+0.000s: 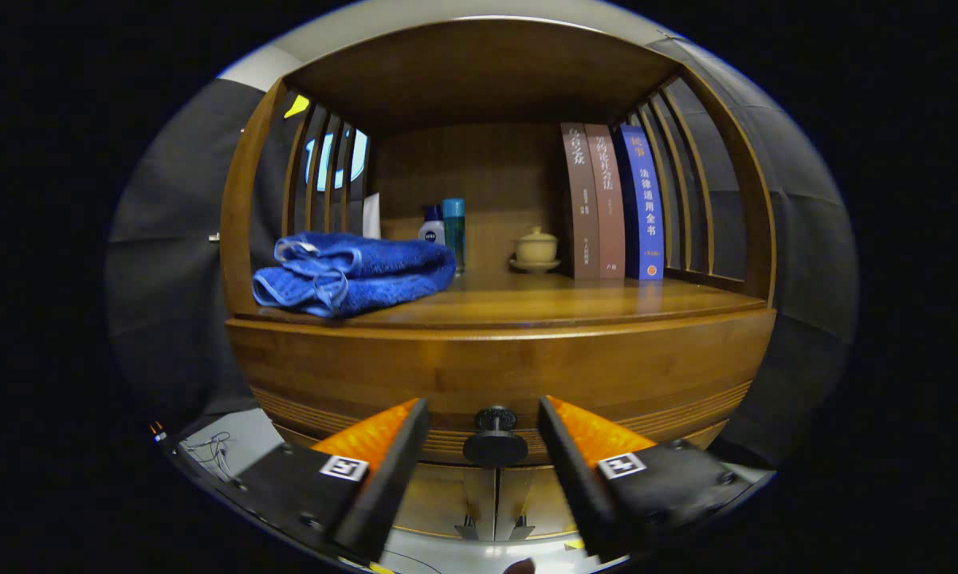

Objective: Pull open the drawer, take out the items inside it, and place them on the countertop above the cabinet.

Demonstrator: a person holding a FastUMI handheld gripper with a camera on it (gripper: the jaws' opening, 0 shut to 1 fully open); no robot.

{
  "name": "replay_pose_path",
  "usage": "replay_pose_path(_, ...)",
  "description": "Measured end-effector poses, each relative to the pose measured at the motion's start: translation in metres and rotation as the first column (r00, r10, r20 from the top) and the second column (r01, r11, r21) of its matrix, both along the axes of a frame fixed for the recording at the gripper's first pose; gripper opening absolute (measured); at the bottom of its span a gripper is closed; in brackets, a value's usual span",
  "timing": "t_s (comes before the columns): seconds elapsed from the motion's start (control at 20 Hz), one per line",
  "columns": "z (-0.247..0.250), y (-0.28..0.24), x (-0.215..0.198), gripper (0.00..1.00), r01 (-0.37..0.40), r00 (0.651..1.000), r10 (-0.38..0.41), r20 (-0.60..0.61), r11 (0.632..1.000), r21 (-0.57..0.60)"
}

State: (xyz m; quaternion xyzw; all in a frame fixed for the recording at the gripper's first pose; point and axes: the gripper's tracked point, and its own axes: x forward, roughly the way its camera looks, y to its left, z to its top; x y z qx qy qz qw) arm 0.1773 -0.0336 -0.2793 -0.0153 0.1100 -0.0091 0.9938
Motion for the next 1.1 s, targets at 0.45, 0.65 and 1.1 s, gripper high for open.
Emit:
replay_pose_path(0.45, -0.008, -0.003, 0.004, 0.29, 0.006, 1.000, -0.007, -0.021, 1.000, -0.017)
replay_pose_path(0.65, -0.007, -0.003, -0.021, 0.29, 0.007, 0.999, -0.006, -0.036, 1.000, 0.003)
replay_pose_path(1.1, -0.002, -0.001, -0.097, 0.29, 0.005, 0.999, -0.003, -0.041, 0.999, 0.051)
